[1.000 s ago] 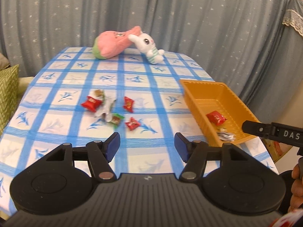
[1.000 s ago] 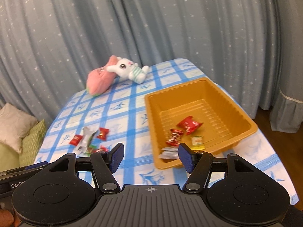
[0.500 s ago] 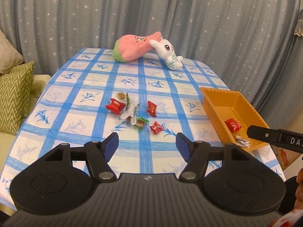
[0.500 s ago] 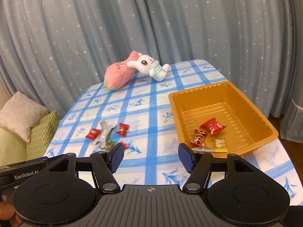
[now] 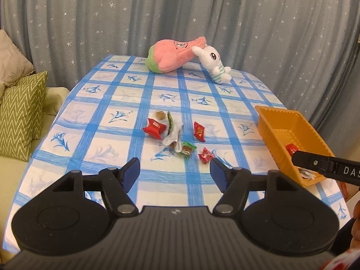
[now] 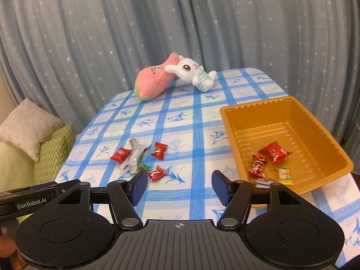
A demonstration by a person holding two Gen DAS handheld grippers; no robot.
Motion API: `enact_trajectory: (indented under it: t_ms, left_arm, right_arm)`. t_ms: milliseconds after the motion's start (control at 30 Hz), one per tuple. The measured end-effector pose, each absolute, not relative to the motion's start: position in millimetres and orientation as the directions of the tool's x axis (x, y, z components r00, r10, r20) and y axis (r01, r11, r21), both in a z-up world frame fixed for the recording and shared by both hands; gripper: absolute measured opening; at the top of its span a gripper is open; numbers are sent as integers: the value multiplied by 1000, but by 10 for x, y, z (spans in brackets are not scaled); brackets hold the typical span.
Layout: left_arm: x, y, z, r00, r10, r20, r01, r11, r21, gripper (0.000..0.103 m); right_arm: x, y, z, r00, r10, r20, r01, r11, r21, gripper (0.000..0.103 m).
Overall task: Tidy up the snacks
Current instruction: 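Move both tools back from the tray toward the remaining candies, then grasp the small red candy with the right gripper while the left gripper grasps the large red packet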
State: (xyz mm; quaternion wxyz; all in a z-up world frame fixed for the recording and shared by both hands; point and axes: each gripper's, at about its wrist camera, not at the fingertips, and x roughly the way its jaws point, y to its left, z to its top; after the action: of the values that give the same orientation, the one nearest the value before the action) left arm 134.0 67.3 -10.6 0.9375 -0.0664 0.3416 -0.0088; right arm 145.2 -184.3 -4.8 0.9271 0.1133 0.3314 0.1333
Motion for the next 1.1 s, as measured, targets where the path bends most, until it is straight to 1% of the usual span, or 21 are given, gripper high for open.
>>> enact_trajectory:
  t_ms: [467,500,533,633,800,1000,1100]
  left_arm:
    - [2003,996,-295,748,-60,-661,32,998,-54,65]
    - [2058,1022,-331,746,-59,-663,35,998,-50,65]
    - [2108,1044,-368,743,-60,-666,38,998,-48,65]
    - [2248,1108,-495,732,-69,-677,41,998,-57,65]
    - [2450,1177,-697,706,-89,-703,42,996,-85,65]
    - [2636,1177,-741,709,-87,-700,44,996,-78,65]
    - [2715,1199,-758,705,-92,-703,32,995,-98,65]
  right_arm:
    - [1917,-1443,-398,712,344,-613,-172,931,323,63]
    - [1957,-1405,-431,707,348,-616,-172,929,327,58]
    - [2002,-1369,-471,701,353,-620,-174,927,332,51]
    - [2122,-1281,-593,685,364,-631,-165,921,353,43]
    - [2347,-1160,-803,662,366,-653,-140,917,373,39]
    - [2581,-1049,-1008,648,366,-668,-105,911,398,37]
    - [2673,-997,-1088,645,370,-668,-88,905,416,37]
